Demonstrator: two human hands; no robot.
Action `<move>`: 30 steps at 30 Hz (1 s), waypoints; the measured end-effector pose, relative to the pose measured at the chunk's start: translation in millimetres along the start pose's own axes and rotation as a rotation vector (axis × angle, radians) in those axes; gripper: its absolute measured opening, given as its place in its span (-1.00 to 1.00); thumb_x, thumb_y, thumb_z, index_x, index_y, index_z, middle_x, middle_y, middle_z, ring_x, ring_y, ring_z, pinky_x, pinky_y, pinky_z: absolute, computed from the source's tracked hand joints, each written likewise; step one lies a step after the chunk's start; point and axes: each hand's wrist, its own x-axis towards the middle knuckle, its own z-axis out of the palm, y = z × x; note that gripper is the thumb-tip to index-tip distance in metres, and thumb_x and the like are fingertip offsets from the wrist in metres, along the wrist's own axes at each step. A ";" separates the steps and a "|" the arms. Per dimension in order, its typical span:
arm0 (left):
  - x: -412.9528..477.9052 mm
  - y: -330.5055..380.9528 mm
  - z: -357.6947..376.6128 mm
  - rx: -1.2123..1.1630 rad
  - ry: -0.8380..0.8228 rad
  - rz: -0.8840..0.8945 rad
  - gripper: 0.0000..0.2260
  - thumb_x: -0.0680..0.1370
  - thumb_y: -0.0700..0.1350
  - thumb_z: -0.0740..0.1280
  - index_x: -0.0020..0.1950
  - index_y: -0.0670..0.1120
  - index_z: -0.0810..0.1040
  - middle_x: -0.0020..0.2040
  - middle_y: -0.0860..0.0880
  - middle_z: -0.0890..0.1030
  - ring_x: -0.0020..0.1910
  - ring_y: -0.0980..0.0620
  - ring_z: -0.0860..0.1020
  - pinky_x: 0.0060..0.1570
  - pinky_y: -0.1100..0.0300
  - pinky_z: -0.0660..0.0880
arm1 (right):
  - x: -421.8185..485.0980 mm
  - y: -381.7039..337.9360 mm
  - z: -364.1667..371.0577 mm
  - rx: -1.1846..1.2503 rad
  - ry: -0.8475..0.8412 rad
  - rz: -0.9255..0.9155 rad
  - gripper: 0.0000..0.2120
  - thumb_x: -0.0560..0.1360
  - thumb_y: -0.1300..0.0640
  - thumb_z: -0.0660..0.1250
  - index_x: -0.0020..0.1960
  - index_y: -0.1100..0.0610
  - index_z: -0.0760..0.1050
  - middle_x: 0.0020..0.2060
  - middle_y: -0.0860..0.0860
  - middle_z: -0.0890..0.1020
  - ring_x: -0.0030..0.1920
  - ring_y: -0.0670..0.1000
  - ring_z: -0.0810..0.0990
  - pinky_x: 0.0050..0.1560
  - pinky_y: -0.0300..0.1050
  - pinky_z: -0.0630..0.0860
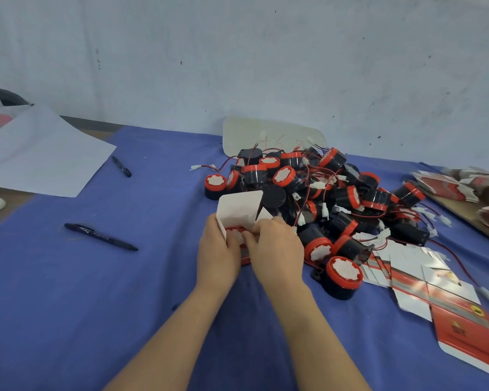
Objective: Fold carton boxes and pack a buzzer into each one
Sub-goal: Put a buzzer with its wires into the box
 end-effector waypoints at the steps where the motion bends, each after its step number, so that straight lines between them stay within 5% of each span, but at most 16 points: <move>1: -0.1 0.2 0.5 0.016 0.003 -0.004 -0.79 0.59 -0.23 0.18 0.09 0.06 0.27 0.04 0.09 0.47 -0.09 0.14 0.48 -0.29 0.43 0.36 | 0.9 0.4 1.7 -0.002 0.017 0.015 -0.74 0.61 -0.02 0.17 0.06 0.13 0.52 0.02 0.02 0.50 -0.18 0.00 0.37 -0.24 -0.14 0.29; 11: -3.3 3.0 2.4 0.077 0.005 0.013 -0.73 0.59 -0.25 0.18 0.27 -0.06 0.34 0.10 0.08 0.45 0.03 0.07 0.46 -0.19 0.36 0.38 | 7.7 2.4 6.1 0.015 0.046 0.077 -0.82 0.61 0.08 0.21 -0.03 0.17 0.51 -0.01 0.02 0.46 -0.11 0.03 0.43 -0.24 -0.12 0.29; 15: -2.9 2.3 2.6 0.074 0.012 -0.023 -0.79 0.58 -0.25 0.17 0.14 0.01 0.31 0.08 0.07 0.47 -0.02 0.06 0.47 -0.31 0.42 0.34 | 6.3 5.1 -4.7 -0.103 -0.054 -0.016 -0.86 0.60 0.17 0.19 0.01 0.14 0.52 -0.03 0.04 0.54 -0.14 0.04 0.47 -0.25 -0.14 0.31; 19: -1.2 2.2 2.0 0.072 0.018 -0.045 -0.80 0.57 -0.25 0.15 0.07 0.04 0.28 0.06 0.02 0.51 -0.05 0.02 0.51 -0.26 0.28 0.44 | -3.8 9.5 -14.7 -0.130 -0.124 -0.122 -0.86 0.59 0.22 0.13 0.06 0.14 0.44 -0.14 0.04 0.54 -0.27 0.03 0.38 -0.37 -0.15 0.23; 22: 0.1 3.5 0.2 0.079 0.046 -0.037 -0.81 0.57 -0.25 0.16 0.08 0.02 0.30 0.09 -0.03 0.51 0.01 -0.03 0.51 -0.11 0.08 0.54 | -8.2 10.2 -12.5 -0.152 -0.168 -0.194 -0.81 0.57 0.29 0.08 0.14 0.17 0.36 -0.33 -0.04 0.32 -0.39 -0.05 0.25 -0.47 -0.17 0.11; 27: 1.3 2.8 -4.2 0.106 0.080 -0.015 -0.80 0.58 -0.25 0.17 0.20 -0.12 0.36 0.14 -0.08 0.51 0.09 -0.08 0.50 0.01 -0.02 0.53 | -8.1 14.9 -2.7 0.142 -0.278 -0.221 -0.49 0.57 0.29 0.09 0.49 0.03 0.16 0.06 0.02 0.57 -0.23 0.01 0.45 -0.30 -0.07 0.36; 30: 1.3 3.4 -4.6 0.095 0.078 -0.022 -0.81 0.59 -0.25 0.17 0.18 -0.09 0.36 0.15 -0.07 0.51 0.10 -0.07 0.50 0.03 -0.05 0.54 | -8.5 12.1 -4.5 0.323 -0.109 -0.191 -0.55 0.58 0.25 0.12 0.44 0.02 0.28 0.11 -0.03 0.56 -0.05 -0.01 0.53 -0.12 -0.12 0.46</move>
